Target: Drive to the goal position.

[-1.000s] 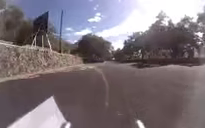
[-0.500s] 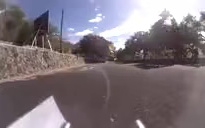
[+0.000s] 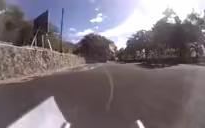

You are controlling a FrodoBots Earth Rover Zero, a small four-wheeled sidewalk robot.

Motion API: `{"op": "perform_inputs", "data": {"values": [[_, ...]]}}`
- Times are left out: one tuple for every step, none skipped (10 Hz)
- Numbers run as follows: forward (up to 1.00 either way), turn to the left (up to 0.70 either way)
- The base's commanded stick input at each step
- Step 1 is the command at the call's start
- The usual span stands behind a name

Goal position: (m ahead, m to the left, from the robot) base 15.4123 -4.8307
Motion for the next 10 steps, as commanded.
{"op": "perform_inputs", "data": {"values": [[0.7, -0.35], [0.7, -0.35], [0.7, -0.35], [0.7, -0.35], [0.7, -0.35], [0.7, -0.35], [0.7, -0.35], [0.7, -0.35], [0.7, -0.35], [0.7, -0.35]]}}
